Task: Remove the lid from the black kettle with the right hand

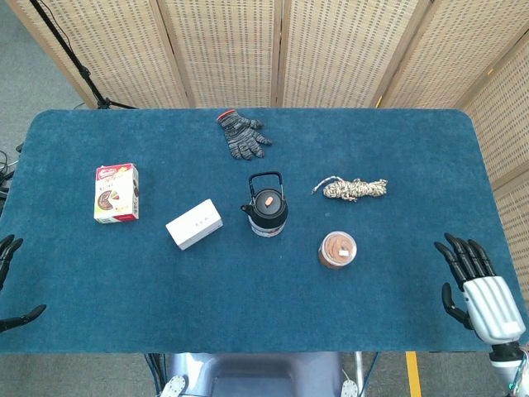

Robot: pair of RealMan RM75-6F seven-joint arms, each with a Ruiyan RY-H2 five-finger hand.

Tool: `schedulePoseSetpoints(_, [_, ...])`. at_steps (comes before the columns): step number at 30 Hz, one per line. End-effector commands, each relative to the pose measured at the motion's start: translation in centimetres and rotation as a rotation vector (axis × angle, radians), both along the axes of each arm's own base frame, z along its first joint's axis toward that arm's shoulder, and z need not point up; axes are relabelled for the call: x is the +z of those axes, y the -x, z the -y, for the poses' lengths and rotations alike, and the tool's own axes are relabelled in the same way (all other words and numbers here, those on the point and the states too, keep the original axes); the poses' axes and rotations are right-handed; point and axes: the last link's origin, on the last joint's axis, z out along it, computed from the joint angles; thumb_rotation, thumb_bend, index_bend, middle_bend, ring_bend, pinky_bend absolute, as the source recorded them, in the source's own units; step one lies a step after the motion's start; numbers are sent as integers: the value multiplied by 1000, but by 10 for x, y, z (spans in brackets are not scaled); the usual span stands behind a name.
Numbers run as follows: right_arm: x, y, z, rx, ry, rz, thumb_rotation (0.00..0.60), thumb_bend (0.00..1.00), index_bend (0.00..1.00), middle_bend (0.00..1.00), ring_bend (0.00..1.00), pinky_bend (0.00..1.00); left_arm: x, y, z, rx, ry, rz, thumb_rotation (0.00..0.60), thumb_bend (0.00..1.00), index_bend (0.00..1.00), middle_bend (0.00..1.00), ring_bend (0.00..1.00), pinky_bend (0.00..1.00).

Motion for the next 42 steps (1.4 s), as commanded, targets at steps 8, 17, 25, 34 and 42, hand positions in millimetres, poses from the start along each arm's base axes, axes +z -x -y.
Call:
schedulePoseSetpoints(8, [-12, -109, 90, 123, -218, -9, 600, 688, 85, 0, 0, 0, -5, -2, -18, 30, -13, -34, 600, 0, 0, 0, 0, 0])
schedulePoseSetpoints(17, [-35, -194, 121, 205, -288, 38, 600, 688, 163, 0, 0, 0, -2, -3, -24, 36, -11, -11, 600, 0, 0, 0, 0, 0])
schedulePoseSetpoints(25, [-69, -244, 127, 217, -397, 53, 600, 656, 192, 0, 0, 0, 6, -4, -21, 7, -32, 24, 600, 0, 0, 0, 0, 0])
schedulePoseSetpoints(34, [-98, -274, 146, 190, -337, -14, 600, 220, 223, 0, 0, 0, 10, -1, -20, 2, -23, 40, 600, 0, 0, 0, 0, 0])
schedulePoseSetpoints(42, [-115, -292, 178, 105, -276, -71, 600, 229, 277, 0, 0, 0, 12, 1, -21, 10, -18, 50, 600, 0, 0, 0, 0, 0])
